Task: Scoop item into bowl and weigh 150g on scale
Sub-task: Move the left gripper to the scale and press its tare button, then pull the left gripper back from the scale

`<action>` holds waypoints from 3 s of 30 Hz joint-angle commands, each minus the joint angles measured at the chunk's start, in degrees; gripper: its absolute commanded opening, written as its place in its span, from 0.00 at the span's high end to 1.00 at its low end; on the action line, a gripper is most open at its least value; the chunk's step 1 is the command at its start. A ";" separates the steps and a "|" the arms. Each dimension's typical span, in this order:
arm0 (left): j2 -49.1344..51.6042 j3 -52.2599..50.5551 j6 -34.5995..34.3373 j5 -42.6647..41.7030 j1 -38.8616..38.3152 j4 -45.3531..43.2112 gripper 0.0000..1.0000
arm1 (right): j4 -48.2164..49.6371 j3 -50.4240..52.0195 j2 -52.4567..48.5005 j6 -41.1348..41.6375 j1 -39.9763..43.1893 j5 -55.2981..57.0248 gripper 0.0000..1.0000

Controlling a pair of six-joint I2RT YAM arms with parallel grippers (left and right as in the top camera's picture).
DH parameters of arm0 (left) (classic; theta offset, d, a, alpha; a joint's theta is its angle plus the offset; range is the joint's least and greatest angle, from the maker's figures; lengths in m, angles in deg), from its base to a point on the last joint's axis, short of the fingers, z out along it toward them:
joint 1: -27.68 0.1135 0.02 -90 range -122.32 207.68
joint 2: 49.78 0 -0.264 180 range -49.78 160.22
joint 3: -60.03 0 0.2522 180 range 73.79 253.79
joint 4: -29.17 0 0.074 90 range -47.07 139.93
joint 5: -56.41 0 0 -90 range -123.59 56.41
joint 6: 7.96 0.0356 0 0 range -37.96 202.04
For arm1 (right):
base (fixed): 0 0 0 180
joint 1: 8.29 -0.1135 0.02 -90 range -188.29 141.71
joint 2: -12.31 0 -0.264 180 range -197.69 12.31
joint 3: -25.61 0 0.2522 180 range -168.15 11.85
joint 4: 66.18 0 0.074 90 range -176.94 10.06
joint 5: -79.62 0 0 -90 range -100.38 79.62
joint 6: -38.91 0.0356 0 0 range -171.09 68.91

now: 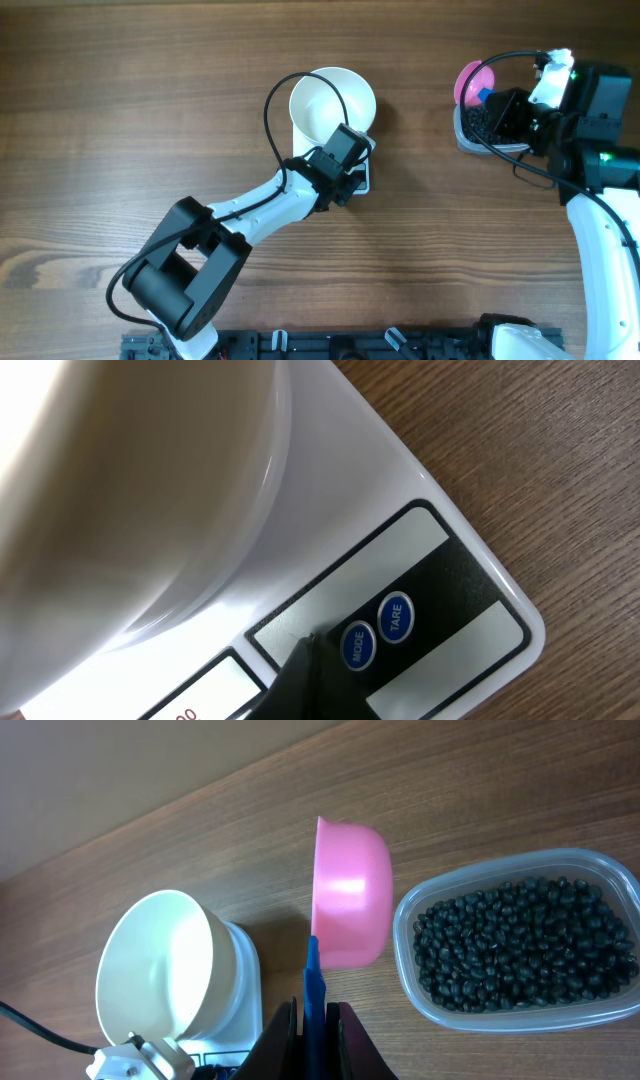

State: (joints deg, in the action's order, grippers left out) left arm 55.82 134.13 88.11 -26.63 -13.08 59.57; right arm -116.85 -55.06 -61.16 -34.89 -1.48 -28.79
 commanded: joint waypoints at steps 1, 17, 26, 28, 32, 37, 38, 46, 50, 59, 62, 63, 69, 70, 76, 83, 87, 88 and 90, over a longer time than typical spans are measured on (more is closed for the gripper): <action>2.14 -0.35 -1.01 -1.75 0.11 1.16 0.96 | -0.02 -1.01 0.68 0.26 0.24 -0.76 0.96; 4.90 -0.39 -2.73 -1.51 0.17 2.47 0.96 | -0.11 -1.01 0.68 0.31 0.24 -0.79 0.96; -0.66 -0.04 -2.69 -0.48 0.09 2.43 0.96 | -0.04 -1.01 0.68 0.28 0.24 -0.79 0.96; -4.92 -0.04 -2.69 -0.74 0.11 2.93 0.96 | -0.02 -1.01 0.68 0.28 0.24 -0.79 0.96; -12.59 -0.04 -2.69 -4.04 0.11 7.21 0.96 | -0.02 -1.01 0.68 0.28 0.24 -0.76 0.96; -16.90 -0.04 -4.26 -6.32 0.39 12.52 0.96 | -0.02 -1.01 0.68 0.09 0.24 -0.76 0.96; -17.35 -0.04 -6.45 -6.32 0.92 13.75 0.96 | -0.02 -1.01 0.68 0.00 0.24 -0.76 0.96; -19.96 -4.83 -9.44 -14.23 7.93 14.58 0.96 | 0.22 -1.01 0.68 -1.07 0.24 0.52 0.96; -26.18 -10.45 -9.57 -15.89 11.06 12.72 0.96 | 0.20 -1.01 0.68 -1.05 0.24 0.52 0.96; -31.34 -14.38 -9.51 -15.87 20.00 13.09 0.96 | 1.36 -1.01 0.68 -0.98 0.24 0.94 0.96; -31.34 -14.38 -9.53 -15.91 20.02 13.20 0.96 | 2.58 -1.01 0.68 -0.55 0.24 0.94 0.96; -31.34 -14.38 -9.53 -15.89 20.02 13.40 0.95 | 2.75 -1.01 0.68 -0.55 0.24 0.94 0.96; -30.73 -14.38 -4.26 -15.82 20.04 13.33 0.96 | 2.99 -1.01 0.68 0.72 0.24 2.25 0.96; -30.10 -14.38 -2.27 -15.47 20.04 13.07 0.96 | 3.23 -1.01 0.68 0.76 0.24 2.25 0.96; -24.30 -14.38 -1.75 -12.35 20.04 10.51 0.96 | 5.66 -1.01 0.68 5.29 0.24 7.06 0.95; -20.74 -14.36 -1.77 -10.80 20.02 6.80 0.96 | 8.09 -1.01 -0.07 8.11 0.24 9.42 0.96; -21.35 -14.36 -1.73 -13.97 19.98 7.54 0.96 | 7.72 -1.01 -0.20 7.74 0.24 9.40 0.96; -22.16 -14.36 -0.59 -15.80 19.98 7.58 0.96 | 7.74 -1.01 -0.20 7.56 0.24 9.40 0.96; -24.35 -14.36 1.49 -17.27 19.98 8.22 0.96 | 7.78 -1.01 -0.20 6.80 0.24 9.35 0.96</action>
State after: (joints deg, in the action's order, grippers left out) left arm 34.64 120.08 86.53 -39.72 6.64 67.18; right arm -109.24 -55.06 -61.18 -27.78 -1.48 -20.55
